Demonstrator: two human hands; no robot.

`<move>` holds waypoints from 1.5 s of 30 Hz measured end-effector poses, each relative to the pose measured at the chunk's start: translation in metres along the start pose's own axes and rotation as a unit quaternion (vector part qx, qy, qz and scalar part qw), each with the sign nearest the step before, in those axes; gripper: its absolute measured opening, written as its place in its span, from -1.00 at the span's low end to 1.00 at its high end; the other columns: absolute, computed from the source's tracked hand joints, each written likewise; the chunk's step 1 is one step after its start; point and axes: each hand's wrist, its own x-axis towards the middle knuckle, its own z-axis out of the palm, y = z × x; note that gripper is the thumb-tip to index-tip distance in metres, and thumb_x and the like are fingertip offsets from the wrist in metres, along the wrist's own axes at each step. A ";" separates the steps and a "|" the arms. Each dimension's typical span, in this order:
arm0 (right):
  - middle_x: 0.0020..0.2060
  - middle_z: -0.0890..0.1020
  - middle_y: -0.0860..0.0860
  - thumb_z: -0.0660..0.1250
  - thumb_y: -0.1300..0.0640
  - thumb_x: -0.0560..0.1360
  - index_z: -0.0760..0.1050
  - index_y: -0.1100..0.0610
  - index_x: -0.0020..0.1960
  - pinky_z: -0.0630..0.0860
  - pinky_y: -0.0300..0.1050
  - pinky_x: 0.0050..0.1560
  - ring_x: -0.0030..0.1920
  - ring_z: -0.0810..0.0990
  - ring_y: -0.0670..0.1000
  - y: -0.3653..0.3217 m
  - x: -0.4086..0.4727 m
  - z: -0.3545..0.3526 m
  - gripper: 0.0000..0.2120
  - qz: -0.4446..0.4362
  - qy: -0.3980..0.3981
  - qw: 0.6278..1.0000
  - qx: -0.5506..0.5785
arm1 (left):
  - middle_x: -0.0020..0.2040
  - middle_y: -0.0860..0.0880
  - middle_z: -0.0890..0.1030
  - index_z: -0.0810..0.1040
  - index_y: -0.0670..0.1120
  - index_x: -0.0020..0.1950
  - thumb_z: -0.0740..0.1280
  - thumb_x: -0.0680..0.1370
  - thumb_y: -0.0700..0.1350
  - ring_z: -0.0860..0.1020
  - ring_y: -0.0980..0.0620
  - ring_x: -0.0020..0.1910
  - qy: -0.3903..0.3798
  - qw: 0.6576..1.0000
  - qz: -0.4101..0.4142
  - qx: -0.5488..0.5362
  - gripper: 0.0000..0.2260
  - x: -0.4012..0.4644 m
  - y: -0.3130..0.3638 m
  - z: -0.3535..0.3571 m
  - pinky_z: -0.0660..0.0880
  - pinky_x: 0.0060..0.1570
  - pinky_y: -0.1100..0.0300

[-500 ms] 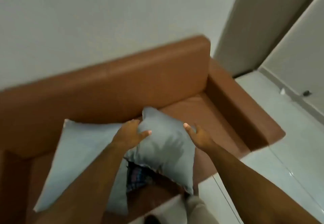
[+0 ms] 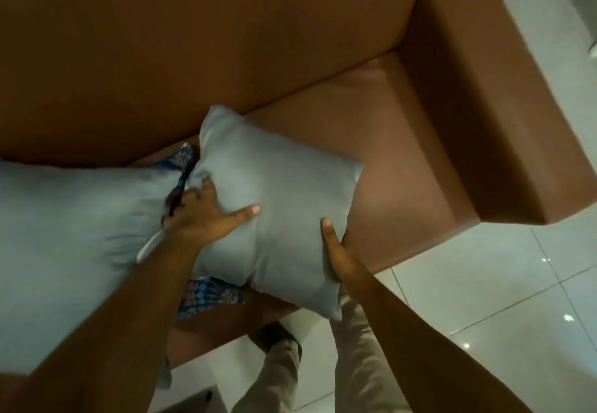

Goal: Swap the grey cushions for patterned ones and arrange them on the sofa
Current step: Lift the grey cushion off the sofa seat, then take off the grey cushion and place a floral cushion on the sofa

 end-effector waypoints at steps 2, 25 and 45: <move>0.52 0.40 0.02 0.20 -0.70 0.18 0.20 -0.12 0.58 0.30 0.28 0.50 0.48 0.40 0.19 -0.035 -0.012 -0.026 0.12 -0.037 -0.020 0.999 -0.012 | 0.70 -0.11 0.06 -0.16 0.08 0.69 0.20 0.05 0.76 0.17 -0.25 0.62 -0.049 0.996 -0.015 -0.078 0.39 -0.006 0.014 -0.016 0.23 0.53 -0.22; -0.36 0.46 -0.27 0.29 -0.07 0.62 0.50 -0.01 -0.13 0.32 -0.50 -0.40 -0.38 0.46 -0.33 -0.447 0.141 -0.188 -0.80 -0.441 0.294 0.842 -0.100 | -0.08 0.01 0.68 0.67 -0.03 0.20 0.60 0.43 -0.03 0.59 -0.05 -0.11 0.292 0.920 0.242 -0.095 -0.64 0.037 0.245 -0.203 0.43 -0.09 0.14; 0.25 0.61 0.17 0.38 -0.18 0.56 0.49 0.14 0.40 0.48 0.15 0.31 0.25 0.57 0.17 -0.183 -0.096 0.159 -0.46 -0.334 -0.146 0.902 -0.232 | 0.23 -0.17 0.67 0.60 -0.11 0.28 0.35 0.34 0.49 0.60 -0.24 0.24 0.273 0.946 -0.020 -0.173 -0.21 -0.074 -0.148 -0.189 0.49 0.29 -0.07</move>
